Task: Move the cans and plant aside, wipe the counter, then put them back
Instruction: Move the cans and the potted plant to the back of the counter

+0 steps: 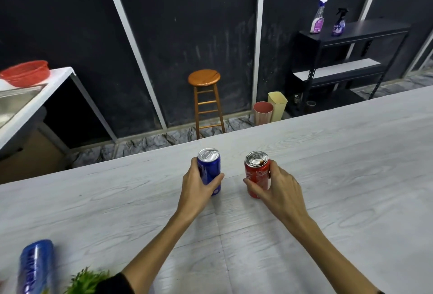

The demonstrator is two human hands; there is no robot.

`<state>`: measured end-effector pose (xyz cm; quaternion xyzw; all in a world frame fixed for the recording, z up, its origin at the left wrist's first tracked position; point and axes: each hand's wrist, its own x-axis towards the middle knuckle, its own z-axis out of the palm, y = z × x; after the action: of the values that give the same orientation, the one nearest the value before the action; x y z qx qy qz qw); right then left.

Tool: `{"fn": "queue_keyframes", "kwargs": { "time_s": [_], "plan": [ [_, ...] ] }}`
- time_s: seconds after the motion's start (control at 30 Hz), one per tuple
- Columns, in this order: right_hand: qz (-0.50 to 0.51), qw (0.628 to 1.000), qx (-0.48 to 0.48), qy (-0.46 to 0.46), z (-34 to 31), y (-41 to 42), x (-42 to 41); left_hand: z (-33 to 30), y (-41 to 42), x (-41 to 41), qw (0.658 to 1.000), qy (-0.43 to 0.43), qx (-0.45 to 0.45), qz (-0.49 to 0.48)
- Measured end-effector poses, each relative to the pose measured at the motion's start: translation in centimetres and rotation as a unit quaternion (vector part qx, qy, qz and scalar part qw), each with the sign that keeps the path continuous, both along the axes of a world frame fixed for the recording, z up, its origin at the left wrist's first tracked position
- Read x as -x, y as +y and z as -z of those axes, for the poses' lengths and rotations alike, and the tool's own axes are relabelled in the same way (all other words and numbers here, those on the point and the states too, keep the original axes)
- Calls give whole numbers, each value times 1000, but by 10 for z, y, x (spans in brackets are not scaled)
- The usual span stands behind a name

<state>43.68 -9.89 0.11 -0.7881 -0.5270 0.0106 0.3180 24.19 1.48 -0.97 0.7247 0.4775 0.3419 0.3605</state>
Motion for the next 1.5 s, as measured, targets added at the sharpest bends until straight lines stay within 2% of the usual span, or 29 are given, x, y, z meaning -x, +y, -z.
{"fn": "queue_keyframes", "kwargs": {
  "time_s": [0.47, 0.63, 0.8, 0.9, 0.97, 1.17, 1.5],
  "plan": [
    [25, 991, 9, 133, 13, 6, -3, 19, 4, -20, 999, -27, 11, -15],
    [41, 981, 25, 188, 10, 5, 2, 21, 0, -7, 999, 26, 38, -1],
    [86, 978, 52, 185, 9, -10, 24, 15, -12, 31, 996, 73, 57, -10],
    [104, 976, 32, 187, 8, -30, 51, 7, -23, 65, 992, 114, 52, -11],
    [88, 975, 18, 203, 5, -42, 74, 1, -32, 89, 989, 138, 46, -9],
    [5, 974, 68, 214, -11, -65, 153, -12, -52, 163, 987, 151, 34, -37],
    [-102, 966, 160, 176, -9, -85, 272, -18, -60, 293, 972, 168, 20, -164]
  ]
}}
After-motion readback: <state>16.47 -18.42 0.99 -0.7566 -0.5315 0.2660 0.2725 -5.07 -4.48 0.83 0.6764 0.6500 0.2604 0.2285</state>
